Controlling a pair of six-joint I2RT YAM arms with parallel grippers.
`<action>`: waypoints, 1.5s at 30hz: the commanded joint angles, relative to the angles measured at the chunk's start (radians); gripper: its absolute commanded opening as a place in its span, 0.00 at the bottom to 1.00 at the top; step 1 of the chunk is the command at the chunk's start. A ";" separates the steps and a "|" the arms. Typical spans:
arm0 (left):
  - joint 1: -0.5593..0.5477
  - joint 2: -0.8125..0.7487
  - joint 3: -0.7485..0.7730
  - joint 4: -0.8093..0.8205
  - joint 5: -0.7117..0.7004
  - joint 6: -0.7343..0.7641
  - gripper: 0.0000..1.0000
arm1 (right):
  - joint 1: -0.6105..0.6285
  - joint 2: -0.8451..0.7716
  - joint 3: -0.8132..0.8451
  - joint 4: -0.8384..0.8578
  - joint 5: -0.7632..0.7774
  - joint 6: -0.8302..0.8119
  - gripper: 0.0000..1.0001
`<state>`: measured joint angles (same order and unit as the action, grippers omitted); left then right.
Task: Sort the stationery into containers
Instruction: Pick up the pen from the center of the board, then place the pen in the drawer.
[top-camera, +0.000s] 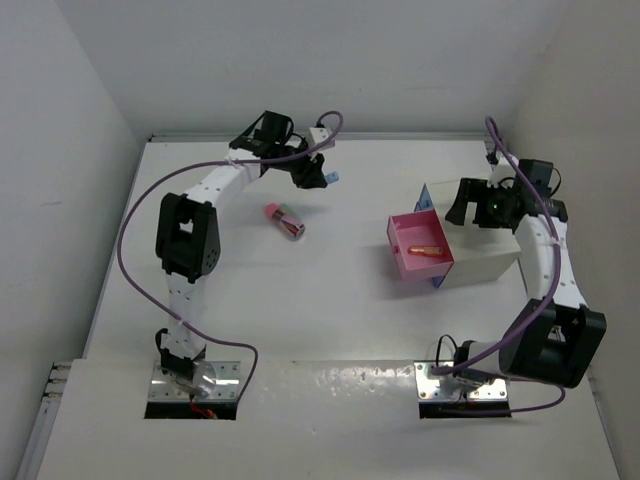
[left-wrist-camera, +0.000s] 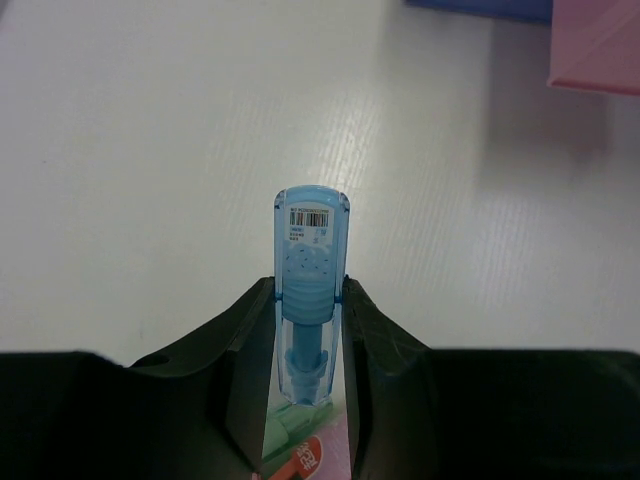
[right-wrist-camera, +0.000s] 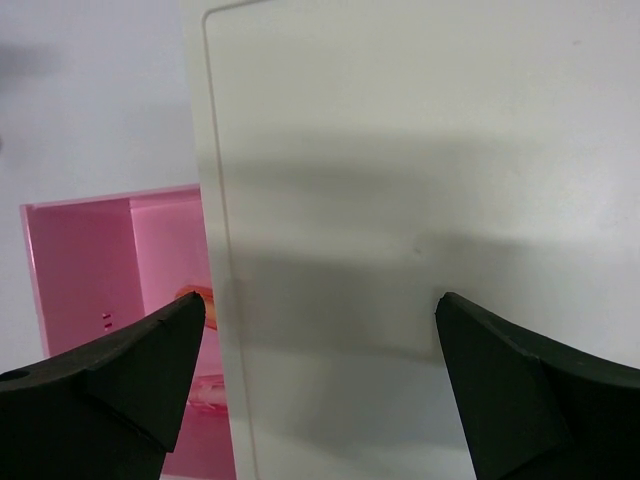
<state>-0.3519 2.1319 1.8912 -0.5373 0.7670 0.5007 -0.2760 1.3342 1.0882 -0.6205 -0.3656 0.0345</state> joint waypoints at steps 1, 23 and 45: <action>0.022 -0.020 0.029 0.122 0.057 -0.091 0.00 | 0.018 -0.036 -0.013 0.110 0.007 -0.022 0.96; -0.048 -0.043 0.132 -0.167 0.301 0.423 0.00 | 0.040 0.034 0.050 0.154 -0.009 -0.008 0.97; -0.352 0.106 0.146 0.686 0.387 -0.306 0.00 | 0.072 0.106 0.182 0.085 -0.021 0.073 0.92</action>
<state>-0.6746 2.2425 2.0129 0.0555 1.1263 0.2211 -0.1944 1.4475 1.2201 -0.5426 -0.3561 0.0910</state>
